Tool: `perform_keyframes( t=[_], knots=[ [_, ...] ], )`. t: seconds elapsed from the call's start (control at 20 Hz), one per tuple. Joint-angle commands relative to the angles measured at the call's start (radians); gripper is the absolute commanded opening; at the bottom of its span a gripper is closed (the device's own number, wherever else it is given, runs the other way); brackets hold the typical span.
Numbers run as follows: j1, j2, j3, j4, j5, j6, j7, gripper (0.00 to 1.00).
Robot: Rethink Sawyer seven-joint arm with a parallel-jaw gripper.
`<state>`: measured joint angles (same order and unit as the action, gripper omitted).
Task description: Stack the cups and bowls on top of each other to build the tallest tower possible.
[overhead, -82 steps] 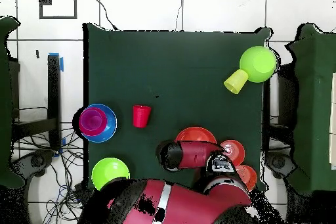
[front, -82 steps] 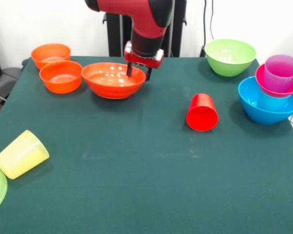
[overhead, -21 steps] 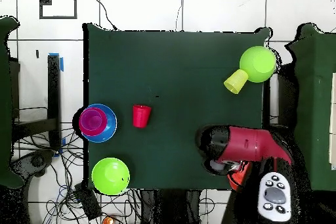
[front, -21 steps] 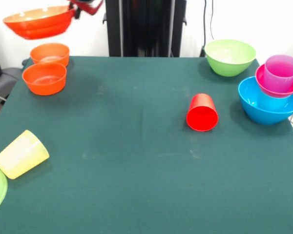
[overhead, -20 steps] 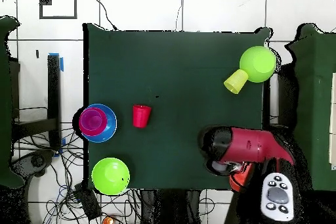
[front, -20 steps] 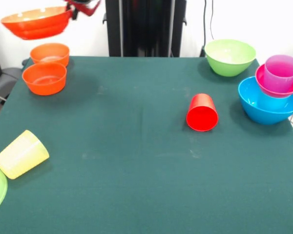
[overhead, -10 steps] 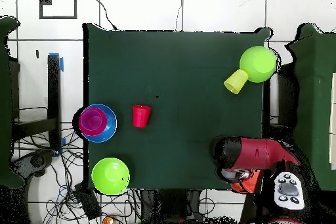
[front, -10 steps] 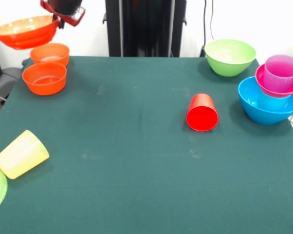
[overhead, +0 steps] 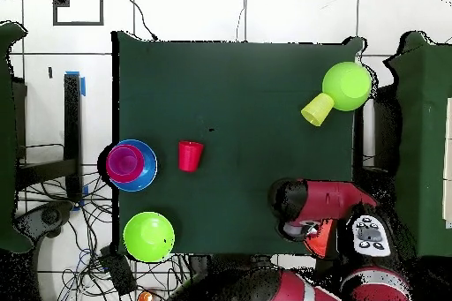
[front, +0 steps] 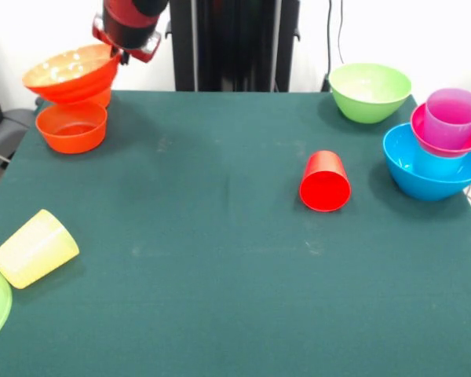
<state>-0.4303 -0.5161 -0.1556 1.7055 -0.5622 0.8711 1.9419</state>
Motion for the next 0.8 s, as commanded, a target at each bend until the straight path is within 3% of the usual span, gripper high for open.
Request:
perform_keyframes(
  t=[0.05,0.55,0.6,0.8],
  knots=[
    [0.022,0.027,0.151,0.005,-0.013,0.071,-0.162,0.0],
    [0.026,0.03,0.119,-0.027,-0.098,0.069,-0.192,0.0],
    [0.021,0.028,0.125,-0.024,-0.104,0.07,-0.193,1.0],
    [0.025,0.027,0.126,-0.024,-0.117,0.059,-0.187,1.0]
  ],
)
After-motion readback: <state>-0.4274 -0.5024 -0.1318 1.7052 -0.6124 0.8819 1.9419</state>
